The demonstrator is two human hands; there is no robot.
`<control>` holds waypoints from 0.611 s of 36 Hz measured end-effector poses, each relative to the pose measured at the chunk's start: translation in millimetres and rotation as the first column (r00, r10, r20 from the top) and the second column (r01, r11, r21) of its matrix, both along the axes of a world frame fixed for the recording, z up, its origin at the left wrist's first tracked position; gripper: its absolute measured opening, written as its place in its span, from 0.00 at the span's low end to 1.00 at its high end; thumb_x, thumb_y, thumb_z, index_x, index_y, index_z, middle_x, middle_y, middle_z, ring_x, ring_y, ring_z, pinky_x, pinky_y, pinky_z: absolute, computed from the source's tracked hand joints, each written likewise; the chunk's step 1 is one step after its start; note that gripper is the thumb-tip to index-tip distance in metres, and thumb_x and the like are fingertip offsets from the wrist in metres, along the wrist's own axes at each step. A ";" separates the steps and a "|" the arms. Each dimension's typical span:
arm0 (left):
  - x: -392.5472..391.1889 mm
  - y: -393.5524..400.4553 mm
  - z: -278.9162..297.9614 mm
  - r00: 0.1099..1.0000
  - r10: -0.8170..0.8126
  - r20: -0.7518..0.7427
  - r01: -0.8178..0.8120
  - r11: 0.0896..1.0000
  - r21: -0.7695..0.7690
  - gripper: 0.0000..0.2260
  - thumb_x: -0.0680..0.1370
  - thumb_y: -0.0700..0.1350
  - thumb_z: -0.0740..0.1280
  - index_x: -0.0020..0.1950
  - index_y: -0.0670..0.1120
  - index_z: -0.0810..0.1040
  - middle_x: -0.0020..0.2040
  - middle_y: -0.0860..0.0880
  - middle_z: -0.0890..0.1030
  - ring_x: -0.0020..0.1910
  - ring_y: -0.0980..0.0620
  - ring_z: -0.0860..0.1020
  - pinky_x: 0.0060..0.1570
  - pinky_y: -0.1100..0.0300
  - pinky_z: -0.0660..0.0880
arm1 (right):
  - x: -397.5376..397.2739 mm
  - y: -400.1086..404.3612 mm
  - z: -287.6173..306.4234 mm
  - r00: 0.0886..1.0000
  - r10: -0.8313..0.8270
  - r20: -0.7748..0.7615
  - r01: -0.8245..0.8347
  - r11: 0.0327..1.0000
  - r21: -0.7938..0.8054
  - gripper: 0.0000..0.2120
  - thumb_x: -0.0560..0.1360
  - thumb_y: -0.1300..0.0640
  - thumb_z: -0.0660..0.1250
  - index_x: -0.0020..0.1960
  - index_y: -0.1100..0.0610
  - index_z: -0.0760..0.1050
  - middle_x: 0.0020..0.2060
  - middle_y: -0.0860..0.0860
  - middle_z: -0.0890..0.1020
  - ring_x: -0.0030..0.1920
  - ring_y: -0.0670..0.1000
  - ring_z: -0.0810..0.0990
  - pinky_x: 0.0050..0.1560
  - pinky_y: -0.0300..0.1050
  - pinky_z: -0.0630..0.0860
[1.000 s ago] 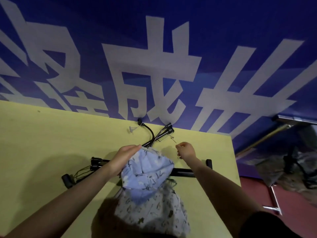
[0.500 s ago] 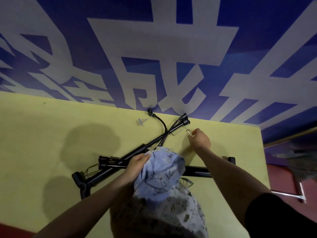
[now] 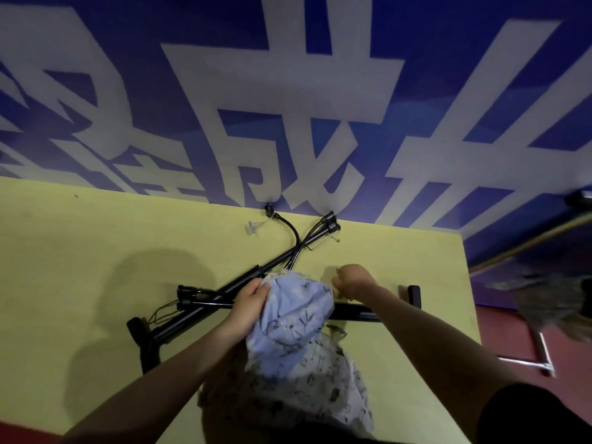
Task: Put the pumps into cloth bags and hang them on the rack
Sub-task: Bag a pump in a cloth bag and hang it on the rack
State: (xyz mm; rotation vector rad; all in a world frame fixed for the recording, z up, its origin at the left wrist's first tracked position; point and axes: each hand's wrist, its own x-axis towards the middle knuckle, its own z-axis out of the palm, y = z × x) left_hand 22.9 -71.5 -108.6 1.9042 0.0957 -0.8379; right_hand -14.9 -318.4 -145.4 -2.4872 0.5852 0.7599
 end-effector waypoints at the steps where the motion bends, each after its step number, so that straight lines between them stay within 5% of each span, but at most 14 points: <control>1: -2.0 0.6 2.5 1.000 0.020 -0.021 -0.021 1.000 -0.009 0.11 0.83 0.43 0.59 0.55 0.40 0.78 0.50 0.44 0.82 0.50 0.48 0.79 0.51 0.55 0.73 | -4.1 4.7 3.9 0.996 -0.030 0.089 0.028 0.999 0.027 0.12 0.79 0.55 0.60 0.46 0.64 0.76 0.49 0.64 0.81 0.51 0.63 0.78 0.44 0.47 0.68; 5: -15.0 1.7 20.5 0.988 0.121 -0.093 -0.124 0.992 -0.023 0.13 0.82 0.42 0.58 0.56 0.36 0.78 0.54 0.37 0.81 0.54 0.40 0.79 0.53 0.52 0.73 | -22.5 45.1 50.3 0.846 -0.165 0.507 0.048 0.970 0.236 0.08 0.77 0.59 0.58 0.40 0.58 0.66 0.36 0.60 0.76 0.36 0.57 0.71 0.37 0.48 0.62; 8: -31.0 0.4 42.0 0.978 0.184 -0.102 -0.192 0.978 -0.081 0.12 0.82 0.42 0.58 0.50 0.37 0.79 0.49 0.38 0.81 0.49 0.42 0.80 0.48 0.53 0.73 | -47.4 88.0 79.5 0.769 -0.163 0.618 -0.118 0.914 0.388 0.10 0.77 0.54 0.54 0.40 0.56 0.68 0.35 0.56 0.76 0.36 0.55 0.73 0.39 0.49 0.68; 12: -51.9 6.1 65.0 0.950 0.273 -0.150 -0.302 0.923 -0.237 0.13 0.82 0.43 0.58 0.46 0.39 0.80 0.41 0.39 0.82 0.39 0.44 0.81 0.39 0.56 0.78 | -80.9 121.5 72.0 0.850 -0.132 0.509 -0.153 0.864 0.479 0.11 0.82 0.58 0.53 0.42 0.58 0.66 0.35 0.53 0.71 0.36 0.53 0.69 0.40 0.49 0.64; 16: -73.9 14.9 77.8 0.950 0.274 -0.151 -0.310 0.895 -0.322 0.13 0.83 0.44 0.57 0.51 0.39 0.78 0.48 0.38 0.81 0.47 0.42 0.79 0.46 0.54 0.75 | -108.6 124.1 46.5 0.908 0.032 0.418 -0.205 0.903 0.377 0.10 0.84 0.58 0.53 0.44 0.59 0.63 0.31 0.51 0.68 0.31 0.50 0.66 0.39 0.48 0.61; 19: -96.4 31.3 77.9 0.948 0.287 -0.136 -0.316 0.899 -0.302 0.15 0.84 0.44 0.55 0.52 0.39 0.80 0.47 0.38 0.83 0.46 0.41 0.81 0.42 0.55 0.76 | -127.6 125.1 39.1 0.925 0.149 0.348 -0.251 0.931 0.267 0.09 0.83 0.58 0.53 0.48 0.60 0.68 0.42 0.66 0.77 0.42 0.64 0.75 0.39 0.47 0.58; 22: -115.1 51.4 67.0 0.941 0.321 -0.102 -0.337 0.912 -0.233 0.16 0.83 0.46 0.56 0.53 0.38 0.81 0.47 0.36 0.83 0.46 0.38 0.82 0.45 0.50 0.78 | -142.1 123.7 37.7 0.923 0.232 0.307 -0.299 0.935 0.192 0.12 0.82 0.57 0.54 0.54 0.63 0.73 0.50 0.66 0.80 0.49 0.64 0.77 0.40 0.48 0.61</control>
